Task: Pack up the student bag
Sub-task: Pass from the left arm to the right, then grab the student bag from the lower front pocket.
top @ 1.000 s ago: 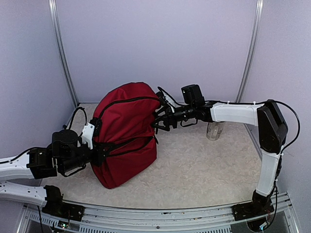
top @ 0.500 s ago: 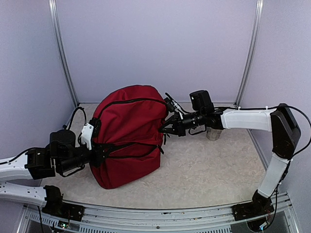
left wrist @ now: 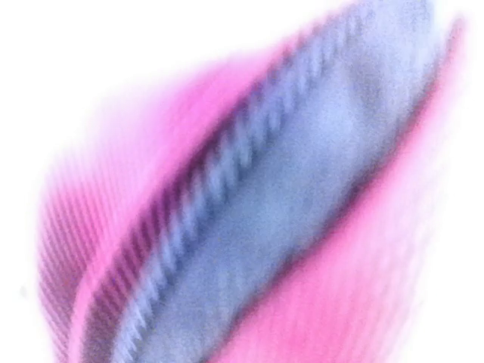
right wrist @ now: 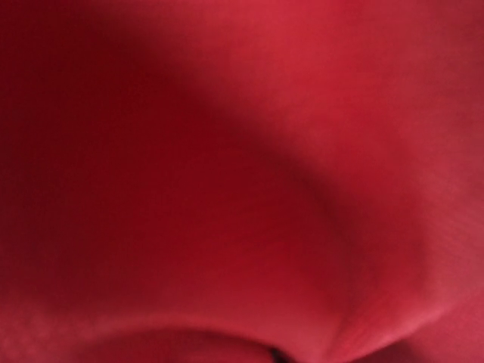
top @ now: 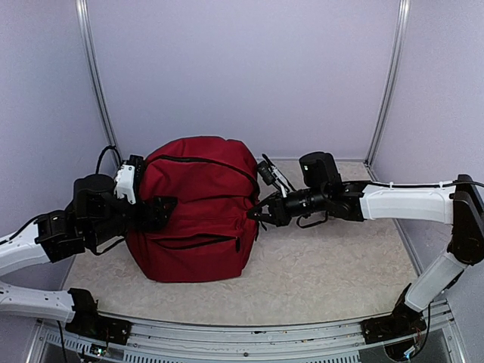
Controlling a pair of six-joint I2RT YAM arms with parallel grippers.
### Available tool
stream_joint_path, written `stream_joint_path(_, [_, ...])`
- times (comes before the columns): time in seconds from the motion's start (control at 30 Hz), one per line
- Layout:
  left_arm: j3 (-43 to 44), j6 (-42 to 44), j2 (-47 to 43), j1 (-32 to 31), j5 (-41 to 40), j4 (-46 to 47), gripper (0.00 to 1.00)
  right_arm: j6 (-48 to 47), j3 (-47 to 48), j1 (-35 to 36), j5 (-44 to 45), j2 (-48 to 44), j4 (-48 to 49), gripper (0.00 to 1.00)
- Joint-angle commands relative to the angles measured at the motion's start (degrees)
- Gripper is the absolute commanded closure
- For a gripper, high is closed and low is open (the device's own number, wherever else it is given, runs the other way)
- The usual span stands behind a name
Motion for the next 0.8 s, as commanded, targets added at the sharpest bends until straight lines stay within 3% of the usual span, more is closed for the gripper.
stream_joint_path(0.0, [4.4, 1.6, -2.9, 0.6, 2.1, -1.7, 0.07, 7.5, 2.0, 0.2, 5.7, -1.7, 2.7, 1.00])
stream_joint_path(0.2, [9.8, 2.1, -5.4, 1.8, -2.9, -7.1, 0.05, 10.9, 4.4, 0.2, 9.0, 0.1, 1.8, 1.00])
stream_joint_path(0.33, [10.7, -2.8, -6.5, 0.1, 1.4, -7.6, 0.18, 13.4, 3.8, 0.2, 9.8, 0.2, 4.5, 1.00])
stream_joint_path(0.43, [6.8, -7.7, -5.7, -9.7, 1.0, -3.1, 0.32, 15.3, 3.1, 0.3, 9.3, 1.1, 6.4, 1.00])
stream_joint_path(0.53, [2.5, -5.8, -2.3, -25.5, -9.2, 4.0, 0.40, 16.2, 3.1, 0.7, 9.9, 2.1, 6.9, 1.00])
stream_joint_path(0.6, [3.0, -2.7, 2.7, -32.5, -12.8, 7.3, 0.44, 16.5, 2.9, 1.5, 10.9, 2.1, 7.9, 1.00])
stream_joint_path(0.77, [5.6, -1.8, 19.3, -34.4, -0.9, 13.6, 0.52, 16.7, 2.1, 3.4, 13.2, 1.5, 9.2, 1.00])
